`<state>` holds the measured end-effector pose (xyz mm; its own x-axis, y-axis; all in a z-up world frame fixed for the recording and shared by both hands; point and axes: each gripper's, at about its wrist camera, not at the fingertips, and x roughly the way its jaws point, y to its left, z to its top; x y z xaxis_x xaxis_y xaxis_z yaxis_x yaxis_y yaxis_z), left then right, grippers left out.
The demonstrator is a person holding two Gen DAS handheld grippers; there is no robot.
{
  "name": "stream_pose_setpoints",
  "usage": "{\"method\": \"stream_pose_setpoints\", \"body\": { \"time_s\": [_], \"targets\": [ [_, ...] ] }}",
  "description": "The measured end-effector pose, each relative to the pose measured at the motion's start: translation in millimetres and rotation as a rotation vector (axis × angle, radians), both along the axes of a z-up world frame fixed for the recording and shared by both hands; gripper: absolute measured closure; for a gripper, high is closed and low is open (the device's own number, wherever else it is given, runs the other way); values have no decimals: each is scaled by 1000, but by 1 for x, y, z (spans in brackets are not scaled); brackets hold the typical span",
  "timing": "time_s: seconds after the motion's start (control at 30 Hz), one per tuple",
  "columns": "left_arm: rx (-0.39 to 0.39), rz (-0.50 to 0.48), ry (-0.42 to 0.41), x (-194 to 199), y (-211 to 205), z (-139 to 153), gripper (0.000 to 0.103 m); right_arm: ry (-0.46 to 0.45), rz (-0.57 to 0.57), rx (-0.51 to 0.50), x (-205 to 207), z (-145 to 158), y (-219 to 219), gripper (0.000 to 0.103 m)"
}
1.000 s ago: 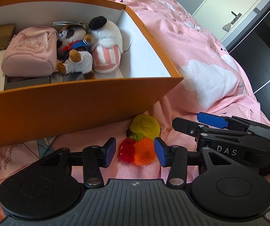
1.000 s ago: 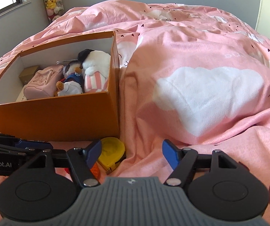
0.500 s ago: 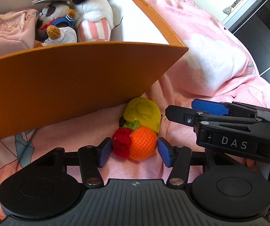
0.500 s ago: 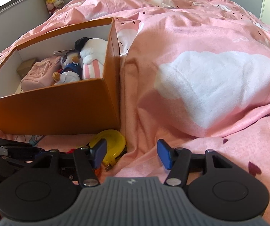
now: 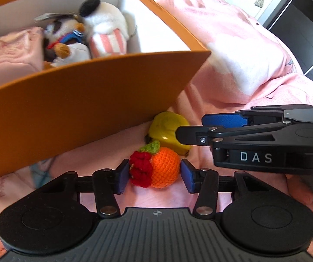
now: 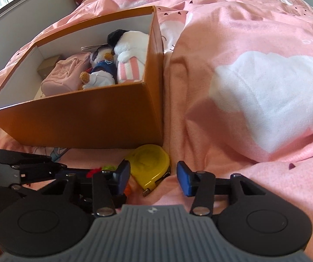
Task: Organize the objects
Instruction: 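Grasp the orange crocheted fruit with the left tool while the right tool grasps the yellow tape measure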
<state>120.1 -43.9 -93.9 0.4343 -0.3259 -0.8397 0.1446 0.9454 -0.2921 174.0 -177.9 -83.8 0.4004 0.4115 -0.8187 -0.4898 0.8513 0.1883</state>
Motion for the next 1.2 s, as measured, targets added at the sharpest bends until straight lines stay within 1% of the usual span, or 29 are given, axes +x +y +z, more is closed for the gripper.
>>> {"method": "stream_pose_setpoints", "body": {
  "time_s": [0.1, 0.17, 0.27, 0.33, 0.4, 0.53, 0.63, 0.77, 0.87, 0.9, 1.07, 1.2],
  "targets": [
    [0, 44, -5, -8, 19, 9, 47, -4, 56, -29, 2, 0, 10, 53],
    [9, 73, -6, -11, 28, 12, 47, -31, 110, -72, 2, 0, 20, 53],
    [7, 108, 8, -10, 38, 8, 47, -86, 188, -146, 2, -2, 37, 46],
    [-9, 128, 28, -9, 43, 3, 46, -103, 221, -184, 4, -7, 45, 45],
    [-13, 130, 35, -9, 45, 0, 46, -98, 232, -208, 8, -13, 48, 45],
    [-18, 130, 43, -7, 46, -5, 46, -25, 217, -175, 20, -23, 43, 45],
    [-25, 133, 49, -8, 48, -6, 46, 4, 204, -142, 25, -26, 39, 43],
    [-30, 135, 55, -8, 50, -7, 46, 26, 195, -130, 27, -30, 38, 41],
    [-38, 139, 60, -9, 51, -8, 46, 21, 195, -138, 25, -32, 40, 42],
    [-43, 142, 62, -10, 52, -8, 46, 17, 196, -144, 24, -31, 40, 46],
    [-64, 153, 51, -10, 56, -4, 47, -7, 203, -165, 16, -28, 41, 46],
    [-77, 157, 42, -14, 59, 1, 47, -21, 210, -159, 7, -19, 39, 46]
  ]
}}
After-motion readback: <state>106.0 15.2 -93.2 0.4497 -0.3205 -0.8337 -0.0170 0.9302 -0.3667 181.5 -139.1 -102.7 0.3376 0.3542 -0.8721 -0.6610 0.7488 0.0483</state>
